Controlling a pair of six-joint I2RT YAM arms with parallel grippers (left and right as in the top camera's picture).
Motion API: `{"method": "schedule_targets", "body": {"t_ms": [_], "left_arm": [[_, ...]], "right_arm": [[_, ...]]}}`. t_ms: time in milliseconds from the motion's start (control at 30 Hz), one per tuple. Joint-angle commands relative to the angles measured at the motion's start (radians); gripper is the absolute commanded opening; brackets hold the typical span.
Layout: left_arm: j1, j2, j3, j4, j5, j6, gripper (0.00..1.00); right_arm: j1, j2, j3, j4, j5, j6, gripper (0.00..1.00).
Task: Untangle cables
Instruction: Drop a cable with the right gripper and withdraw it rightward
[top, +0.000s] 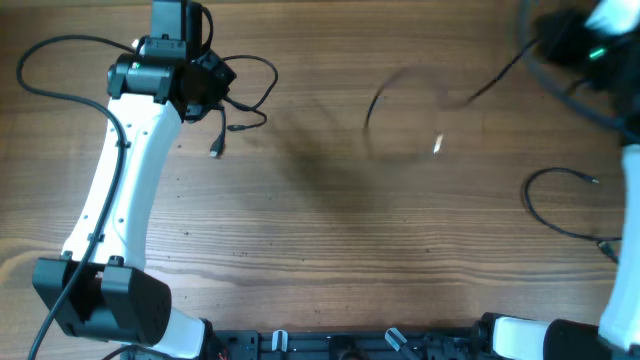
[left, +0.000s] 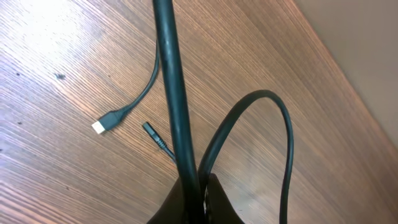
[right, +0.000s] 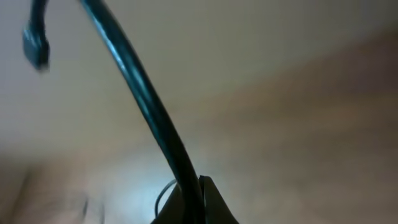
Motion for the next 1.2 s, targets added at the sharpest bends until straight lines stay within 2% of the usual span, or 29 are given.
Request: {"method": "schedule_targets", "body": {"t_ms": [0,200,500,533,567,600,667,767,933,1067,1167], "left_arm": [[-0.001,-0.015,0.006,0.002,-0.032,0.034,0.04],[-0.002,-0.015,0.006,0.003,-0.032,0.034,0.04],[-0.002,-0.015,0.006,0.002,-0.032,0.034,0.04],[-0.002,-0.015,0.006,0.001,-0.032,0.034,0.04],[-0.002,-0.015,0.006,0.002,-0.031,0.034,0.04],[-0.002,-0.015,0.006,0.002,-0.031,0.034,0.04],[-0.002,-0.015,0.006,0.004,-0.032,0.034,0.04],[-0.002,-0.015,0.006,0.013,-0.032,0.034,0.04],[-0.026,-0.015,0.006,0.044,-0.006,0.07,0.04],[-0.067,-0.015,0.006,0.134,0.19,0.221,0.04],[-0.12,-0.015,0.006,0.205,0.304,0.243,0.04]], "right_arm": [[-0.071,-0.013,0.159,0.073,0.289,0.074,0.04],[-0.206,0.076,0.164,0.251,0.382,0.048,0.04],[-0.335,0.494,0.164,0.262,0.408,0.05,0.05],[-0.349,0.538,0.164,0.263,0.406,0.05,0.31],[-0.36,0.58,0.164,0.261,0.381,0.048,0.78],[-0.369,0.605,0.164,0.257,0.341,0.042,1.0],[-0.386,0.621,0.164,0.246,0.206,0.021,1.0],[-0.397,0.587,0.164,0.241,0.134,0.021,1.0],[-0.398,0.391,0.164,0.189,0.014,0.02,1.0],[-0.398,0.224,0.164,0.09,-0.161,-0.013,1.0],[-0.398,0.118,0.164,-0.093,-0.309,-0.063,1.0]]}}
